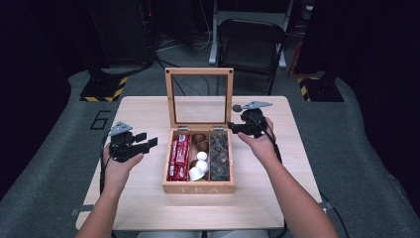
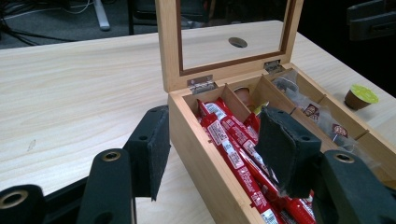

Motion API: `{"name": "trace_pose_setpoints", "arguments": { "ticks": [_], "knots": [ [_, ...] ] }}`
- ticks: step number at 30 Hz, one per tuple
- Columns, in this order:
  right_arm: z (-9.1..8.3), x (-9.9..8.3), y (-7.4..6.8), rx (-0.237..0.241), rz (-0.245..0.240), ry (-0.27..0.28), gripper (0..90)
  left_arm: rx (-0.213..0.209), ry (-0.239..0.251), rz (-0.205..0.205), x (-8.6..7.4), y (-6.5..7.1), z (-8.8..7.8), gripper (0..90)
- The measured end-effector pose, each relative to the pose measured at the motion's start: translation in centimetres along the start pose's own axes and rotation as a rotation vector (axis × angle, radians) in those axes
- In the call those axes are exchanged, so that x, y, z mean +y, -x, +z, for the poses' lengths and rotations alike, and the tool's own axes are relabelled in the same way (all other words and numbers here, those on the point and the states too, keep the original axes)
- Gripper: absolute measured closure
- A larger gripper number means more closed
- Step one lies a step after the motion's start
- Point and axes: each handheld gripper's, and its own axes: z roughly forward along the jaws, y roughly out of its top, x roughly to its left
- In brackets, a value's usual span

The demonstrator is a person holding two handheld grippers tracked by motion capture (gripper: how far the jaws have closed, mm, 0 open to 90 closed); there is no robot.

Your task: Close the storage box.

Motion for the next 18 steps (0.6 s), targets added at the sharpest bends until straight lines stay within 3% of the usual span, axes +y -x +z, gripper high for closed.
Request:
{"name": "trace_pose_setpoints", "arguments": {
  "ticks": [18],
  "knots": [
    [2.2,1.5,0.1,0.018,0.012,-0.003,35.5,0.001,0.007,-0.004,0.1,-0.2,-0.2,44.0]
  ]
}}
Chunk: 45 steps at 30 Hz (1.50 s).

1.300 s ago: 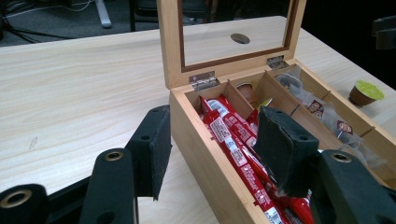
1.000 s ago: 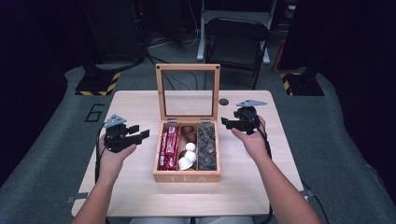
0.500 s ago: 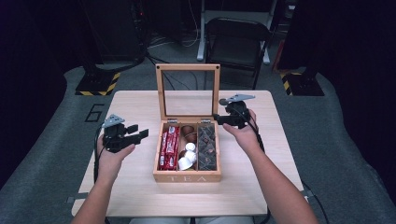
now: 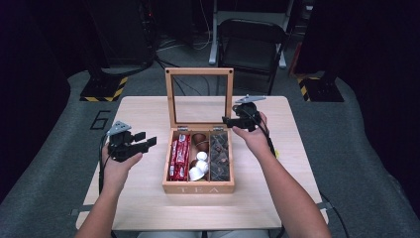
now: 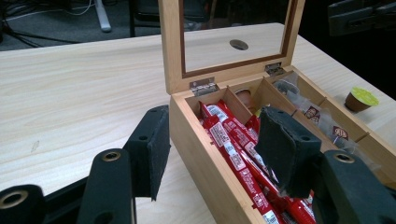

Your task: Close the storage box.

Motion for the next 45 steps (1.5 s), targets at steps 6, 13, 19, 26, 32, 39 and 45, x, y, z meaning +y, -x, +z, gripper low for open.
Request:
{"name": "trace_pose_setpoints", "arguments": {
  "ticks": [6,13,19,26,32,39,45],
  "knots": [
    [0.8,0.2,0.3,-0.007,0.011,-0.003,35.6,0.002,0.001,-0.005,0.0,-0.1,0.0,44.0],
    [1.9,0.2,0.8,-0.014,0.02,-0.006,35.6,0.001,0.004,-0.008,0.0,-0.1,0.0,43.9],
    [2.9,0.1,1.4,-0.019,0.042,-0.015,35.8,0.0,0.005,-0.01,0.0,-0.4,0.0,44.0],
    [3.7,0.3,1.6,-0.024,0.049,-0.028,36.1,-0.002,0.009,-0.009,0.1,-0.4,-0.1,44.0],
    [4.1,0.7,1.5,-0.027,0.038,-0.025,36.1,-0.005,0.006,-0.007,0.1,-0.4,-0.1,43.9],
    [4.4,0.7,1.4,-0.014,0.037,-0.025,36.0,-0.004,0.007,-0.013,0.0,-0.5,-0.1,43.9],
    [4.5,0.8,1.6,-0.007,0.028,-0.031,36.0,-0.004,0.006,-0.014,0.0,-0.5,-0.1,43.9]
  ]
}}
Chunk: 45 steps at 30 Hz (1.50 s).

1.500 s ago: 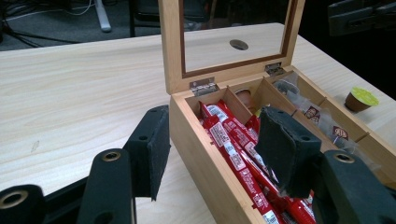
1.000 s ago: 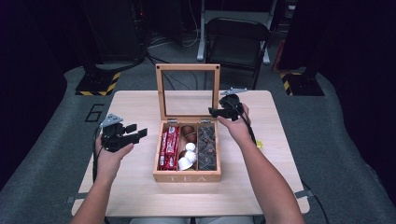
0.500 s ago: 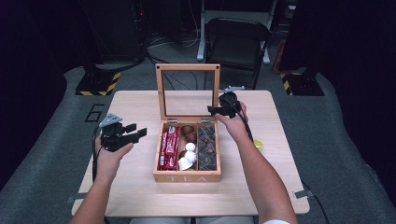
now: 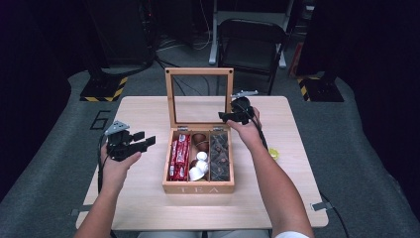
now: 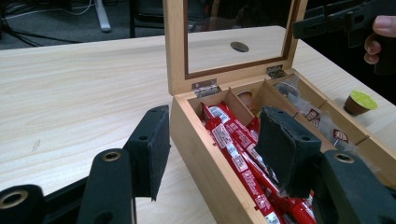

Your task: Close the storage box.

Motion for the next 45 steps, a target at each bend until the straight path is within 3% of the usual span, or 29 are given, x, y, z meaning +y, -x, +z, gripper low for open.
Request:
{"name": "trace_pose_setpoints", "arguments": {
  "ticks": [11,20,31,40,45],
  "knots": [
    [0.35,0.42,0.06,0.004,0.01,-0.001,37.2,0.002,-0.001,-0.003,-0.1,-0.06,0.06,44.0],
    [0.15,0.51,0.56,0.007,0.026,-0.006,47.2,0.001,-0.001,-0.005,-0.12,-0.06,-0.04,44.0],
    [0.0,0.6,0.65,-0.042,0.025,-0.008,62.9,0.003,0.002,-0.004,-0.15,-0.06,-0.06,44.0],
    [-0.15,0.66,0.69,-0.039,0.03,-0.018,63.6,0.002,0.0,-0.005,-0.16,-0.07,-0.04,44.0],
    [-0.2,0.58,0.61,-0.046,0.009,-0.007,63.6,0.004,-0.002,0.001,-0.17,-0.06,0.03,44.0]
  ]
}}
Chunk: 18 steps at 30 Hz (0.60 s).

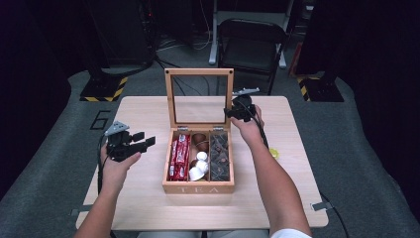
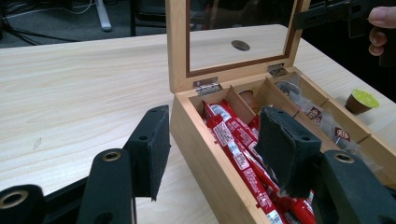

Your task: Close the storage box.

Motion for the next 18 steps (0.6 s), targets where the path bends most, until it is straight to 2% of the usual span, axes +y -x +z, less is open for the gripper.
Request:
{"name": "trace_pose_setpoints", "arguments": {
  "ticks": [3,7,15,18],
  "knots": [
    [-0.09,-0.12,-0.12,-0.001,0.011,0.0,63.7,0.0,0.001,-0.001,0.0,0.0,0.0,44.0],
    [-0.14,-0.2,-0.16,-0.005,-0.001,0.01,63.8,-0.001,-0.003,-0.002,0.0,-0.05,-0.03,44.0],
    [-0.41,-0.47,-0.49,-0.014,0.004,0.023,64.0,-0.004,-0.011,-0.003,-0.11,0.21,0.3,44.0],
    [-0.54,-0.62,-0.58,-0.017,0.006,0.032,64.2,-0.003,-0.019,0.01,-0.13,0.39,0.48,43.9]
  ]
}}
